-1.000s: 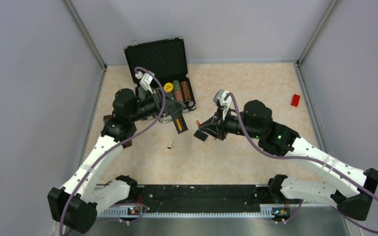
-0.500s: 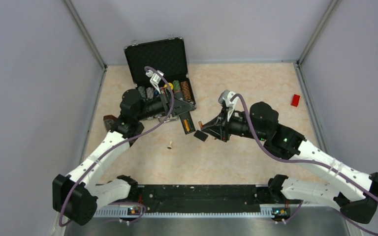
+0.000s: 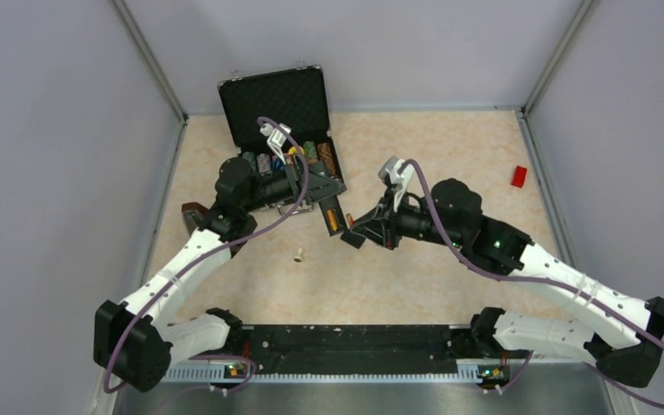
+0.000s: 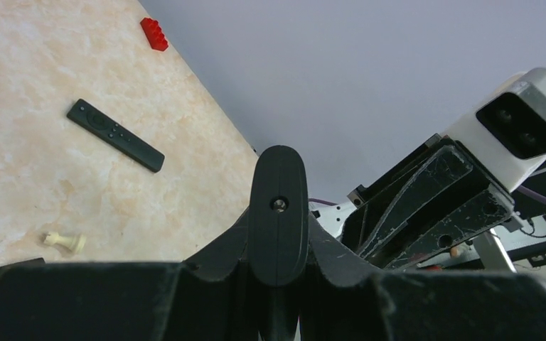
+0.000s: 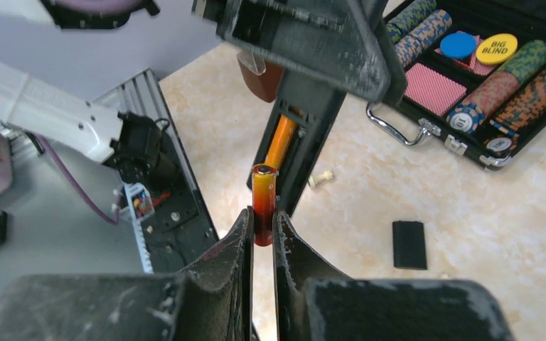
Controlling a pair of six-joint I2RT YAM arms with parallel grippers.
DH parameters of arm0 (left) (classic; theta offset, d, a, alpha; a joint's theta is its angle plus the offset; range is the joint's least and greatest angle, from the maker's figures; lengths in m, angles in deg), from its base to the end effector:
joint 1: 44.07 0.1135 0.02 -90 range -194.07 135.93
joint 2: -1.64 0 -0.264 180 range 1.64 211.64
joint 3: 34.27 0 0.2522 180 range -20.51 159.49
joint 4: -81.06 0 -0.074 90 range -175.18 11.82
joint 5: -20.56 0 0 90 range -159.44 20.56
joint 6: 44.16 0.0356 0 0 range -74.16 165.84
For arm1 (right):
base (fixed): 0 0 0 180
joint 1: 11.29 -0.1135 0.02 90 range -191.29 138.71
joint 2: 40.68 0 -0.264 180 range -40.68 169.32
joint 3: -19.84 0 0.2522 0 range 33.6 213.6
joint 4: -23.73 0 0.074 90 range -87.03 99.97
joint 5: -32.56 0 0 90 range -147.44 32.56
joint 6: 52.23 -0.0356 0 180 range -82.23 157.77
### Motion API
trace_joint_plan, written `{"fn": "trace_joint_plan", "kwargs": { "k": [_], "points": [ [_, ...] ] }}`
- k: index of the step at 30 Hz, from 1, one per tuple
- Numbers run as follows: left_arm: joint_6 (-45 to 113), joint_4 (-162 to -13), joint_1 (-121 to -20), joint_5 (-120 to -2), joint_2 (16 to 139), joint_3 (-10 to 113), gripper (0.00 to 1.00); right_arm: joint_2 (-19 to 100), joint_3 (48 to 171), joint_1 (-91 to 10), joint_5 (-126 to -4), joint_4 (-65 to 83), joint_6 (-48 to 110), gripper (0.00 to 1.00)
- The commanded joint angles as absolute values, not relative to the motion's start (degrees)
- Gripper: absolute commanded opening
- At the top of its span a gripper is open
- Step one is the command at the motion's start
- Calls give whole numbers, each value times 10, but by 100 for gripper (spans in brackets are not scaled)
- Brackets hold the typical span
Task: Load the batteries into the remote control
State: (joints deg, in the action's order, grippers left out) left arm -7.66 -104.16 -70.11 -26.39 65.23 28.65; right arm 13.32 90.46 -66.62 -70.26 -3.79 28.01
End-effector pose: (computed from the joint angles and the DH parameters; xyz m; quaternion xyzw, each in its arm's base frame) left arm 0.2180 -0.1335 0.3549 0.1120 0.6771 -0.6285 0.3660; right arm 0.1148 0.1799 0.3787 -0.3623 0.6789 0.4130 0.4871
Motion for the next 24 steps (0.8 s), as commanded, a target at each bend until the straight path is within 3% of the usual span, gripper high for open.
{"fn": "trace_joint_plan", "kwargs": {
  "k": [1,6,10,24],
  "points": [
    [-137,-1076,-706,-294,671,282,0,198,1025,-671,-664,-126,169,0],
    [-197,-1087,-706,-286,702,271,0,230,1090,-667,-611,-228,39,0],
    [-188,-1081,-707,-281,718,265,0,253,1103,-647,-646,-290,-37,0],
    [-149,-1081,-718,-246,764,241,0,344,1090,-643,-664,-355,-60,0]
  ]
}}
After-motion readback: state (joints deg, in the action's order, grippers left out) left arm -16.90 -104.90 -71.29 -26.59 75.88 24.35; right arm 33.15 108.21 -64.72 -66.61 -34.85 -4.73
